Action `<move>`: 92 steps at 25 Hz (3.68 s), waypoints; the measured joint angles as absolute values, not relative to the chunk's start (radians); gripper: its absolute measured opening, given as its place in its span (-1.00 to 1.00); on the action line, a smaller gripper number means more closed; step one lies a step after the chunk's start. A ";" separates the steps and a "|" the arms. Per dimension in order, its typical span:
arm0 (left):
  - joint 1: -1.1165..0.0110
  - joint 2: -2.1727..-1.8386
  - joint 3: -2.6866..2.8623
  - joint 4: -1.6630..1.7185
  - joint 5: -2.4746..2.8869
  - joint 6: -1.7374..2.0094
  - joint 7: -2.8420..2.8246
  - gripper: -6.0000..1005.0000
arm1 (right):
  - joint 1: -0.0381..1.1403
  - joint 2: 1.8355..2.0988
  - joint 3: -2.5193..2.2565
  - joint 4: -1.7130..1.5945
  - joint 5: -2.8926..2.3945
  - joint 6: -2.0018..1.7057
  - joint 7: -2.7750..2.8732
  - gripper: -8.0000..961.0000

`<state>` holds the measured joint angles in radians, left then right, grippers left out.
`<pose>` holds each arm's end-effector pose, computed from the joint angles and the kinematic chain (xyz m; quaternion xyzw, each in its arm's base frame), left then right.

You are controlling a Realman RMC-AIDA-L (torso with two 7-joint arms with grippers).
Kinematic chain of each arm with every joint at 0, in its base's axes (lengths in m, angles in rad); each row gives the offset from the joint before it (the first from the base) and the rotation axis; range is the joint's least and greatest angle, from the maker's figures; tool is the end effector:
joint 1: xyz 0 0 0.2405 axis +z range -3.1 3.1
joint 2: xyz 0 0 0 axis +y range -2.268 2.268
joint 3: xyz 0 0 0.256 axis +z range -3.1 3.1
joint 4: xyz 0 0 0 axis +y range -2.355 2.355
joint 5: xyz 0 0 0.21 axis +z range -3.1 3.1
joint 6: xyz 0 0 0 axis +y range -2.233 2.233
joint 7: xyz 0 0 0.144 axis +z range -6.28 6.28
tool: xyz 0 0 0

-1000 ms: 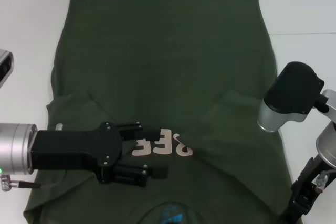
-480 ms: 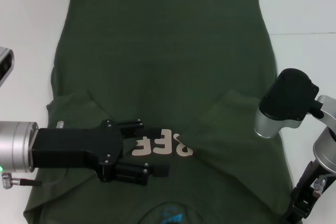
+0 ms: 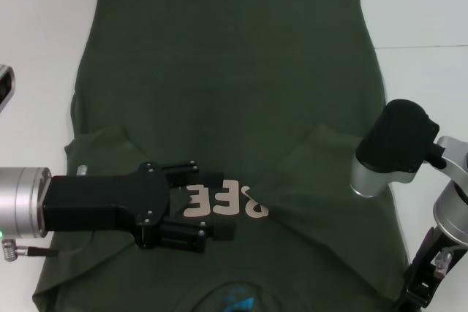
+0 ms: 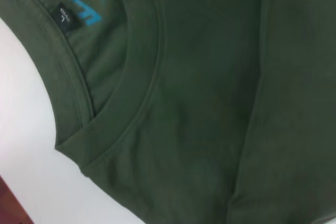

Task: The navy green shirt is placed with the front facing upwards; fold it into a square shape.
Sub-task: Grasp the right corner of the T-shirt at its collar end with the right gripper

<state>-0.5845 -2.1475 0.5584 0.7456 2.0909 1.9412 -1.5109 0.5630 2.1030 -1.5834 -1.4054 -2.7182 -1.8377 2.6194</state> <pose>-0.2145 0.2973 0.0026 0.9284 0.1980 0.3124 0.0359 0.1939 0.2975 -0.0179 -0.8834 0.3118 -0.3409 0.0786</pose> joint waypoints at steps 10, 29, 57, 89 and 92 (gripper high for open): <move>-0.581 -2.147 0.558 0.746 2.091 1.934 -1.505 0.86 | 0.559 2.102 -1.615 -1.393 -2.752 -1.816 2.634 0.18; -0.577 -2.147 0.555 0.736 2.089 1.931 -1.491 0.86 | 0.555 2.100 -1.609 -1.377 -2.756 -1.802 2.639 -0.87; -0.577 -2.147 0.555 0.736 2.087 1.931 -1.490 0.86 | 0.593 2.102 -1.627 -1.351 -2.759 -1.806 2.671 -0.16; -0.546 -2.137 0.421 0.754 2.088 1.937 -1.568 0.86 | 0.479 2.094 -1.351 -1.394 -2.611 -1.777 2.518 -0.89; -0.521 -2.119 0.399 0.814 2.107 1.912 -1.707 0.86 | 0.460 2.094 -1.308 -1.386 -2.561 -1.765 2.483 -0.90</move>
